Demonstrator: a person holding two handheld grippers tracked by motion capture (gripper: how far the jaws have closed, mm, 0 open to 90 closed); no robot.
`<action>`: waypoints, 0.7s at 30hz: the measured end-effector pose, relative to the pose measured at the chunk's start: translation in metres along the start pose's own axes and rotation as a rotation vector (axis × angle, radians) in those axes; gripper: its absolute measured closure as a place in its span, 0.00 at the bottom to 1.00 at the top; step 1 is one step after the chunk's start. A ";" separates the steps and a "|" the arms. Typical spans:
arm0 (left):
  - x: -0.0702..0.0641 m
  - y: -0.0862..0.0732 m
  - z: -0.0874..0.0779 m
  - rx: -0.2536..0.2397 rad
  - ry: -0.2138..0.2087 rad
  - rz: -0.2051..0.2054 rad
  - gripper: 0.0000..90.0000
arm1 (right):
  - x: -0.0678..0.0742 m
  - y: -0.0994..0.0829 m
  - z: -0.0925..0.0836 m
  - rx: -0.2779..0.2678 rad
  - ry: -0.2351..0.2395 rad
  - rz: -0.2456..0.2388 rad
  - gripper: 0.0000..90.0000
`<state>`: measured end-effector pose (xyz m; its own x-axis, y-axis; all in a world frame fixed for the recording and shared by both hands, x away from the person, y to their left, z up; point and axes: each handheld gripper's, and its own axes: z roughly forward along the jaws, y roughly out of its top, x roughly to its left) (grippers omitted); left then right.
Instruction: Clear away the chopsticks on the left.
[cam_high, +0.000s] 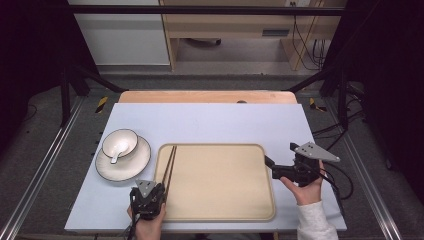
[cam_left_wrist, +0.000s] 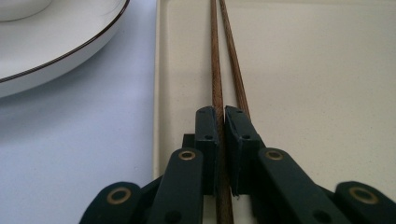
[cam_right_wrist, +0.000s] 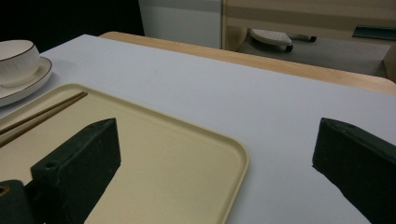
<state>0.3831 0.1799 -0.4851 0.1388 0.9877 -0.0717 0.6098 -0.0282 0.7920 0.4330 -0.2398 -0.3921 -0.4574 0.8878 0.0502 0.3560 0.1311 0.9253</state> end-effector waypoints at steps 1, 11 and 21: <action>0.000 0.000 0.000 0.000 -0.005 -0.002 0.92 | 0.000 0.000 0.000 0.000 0.000 0.001 0.02; 0.002 0.017 -0.009 -0.056 -0.030 0.020 0.85 | -0.002 0.001 -0.004 -0.014 0.001 0.005 0.02; 0.014 0.057 -0.025 -0.131 -0.142 0.087 0.72 | -0.005 0.003 -0.009 -0.033 0.002 0.018 0.01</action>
<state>0.3997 0.1956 -0.4260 0.3007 0.9507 -0.0765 0.4854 -0.0835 0.8703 0.4289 -0.2474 -0.3858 -0.4525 0.8892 0.0679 0.3372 0.1001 0.9361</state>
